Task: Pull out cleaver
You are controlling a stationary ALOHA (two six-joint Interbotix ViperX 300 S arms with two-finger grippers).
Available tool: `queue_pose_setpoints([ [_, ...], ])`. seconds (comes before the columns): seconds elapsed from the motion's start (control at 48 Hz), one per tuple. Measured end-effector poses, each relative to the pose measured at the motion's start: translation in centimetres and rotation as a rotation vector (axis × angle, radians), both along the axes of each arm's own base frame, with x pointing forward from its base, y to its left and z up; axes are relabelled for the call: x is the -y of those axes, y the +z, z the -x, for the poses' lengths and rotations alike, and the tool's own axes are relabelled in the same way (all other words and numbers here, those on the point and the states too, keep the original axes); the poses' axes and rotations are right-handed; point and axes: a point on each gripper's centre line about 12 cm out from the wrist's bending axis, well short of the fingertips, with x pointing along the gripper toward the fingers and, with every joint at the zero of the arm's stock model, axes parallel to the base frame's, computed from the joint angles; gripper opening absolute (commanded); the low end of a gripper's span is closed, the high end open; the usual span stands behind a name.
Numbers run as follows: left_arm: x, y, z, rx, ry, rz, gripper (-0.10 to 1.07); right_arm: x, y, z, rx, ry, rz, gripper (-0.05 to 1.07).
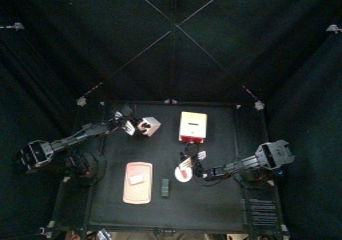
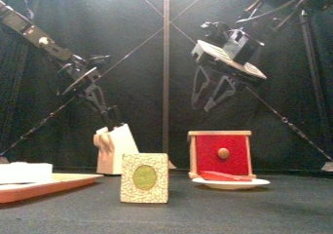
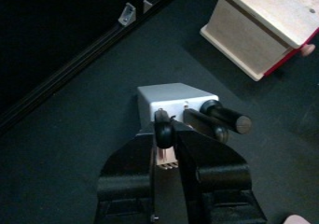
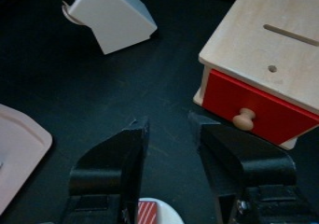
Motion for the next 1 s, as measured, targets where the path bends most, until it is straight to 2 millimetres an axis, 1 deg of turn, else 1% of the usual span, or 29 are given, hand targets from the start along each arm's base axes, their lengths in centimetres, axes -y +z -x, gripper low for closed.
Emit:
queue_pose_setpoints([
  [0.188, 0.5, 0.3, 0.2, -0.01, -0.008, 0.006, 0.45, -0.1, 0.0, 0.0, 0.0, 0.003, -0.001, 0.77],
  [0.521, 2.1, 3.0, 1.1, 0.034, -0.032, -0.029, 0.45, 0.0, 0.0, 0.0, 0.0, 0.0, 0.0, 0.77],
  [0.729, 3.2, 4.3, 1.6, 0.052, -0.054, -0.044, 0.45, 0.0, 0.0, 0.0, 0.0, 0.0, 0.0, 0.77],
  [1.0, 3.5, 3.8, 1.6, 0.043, -0.062, -0.036, 0.45, 0.0, 0.2, -0.1, 0.007, -0.001, -0.003, 0.77],
])
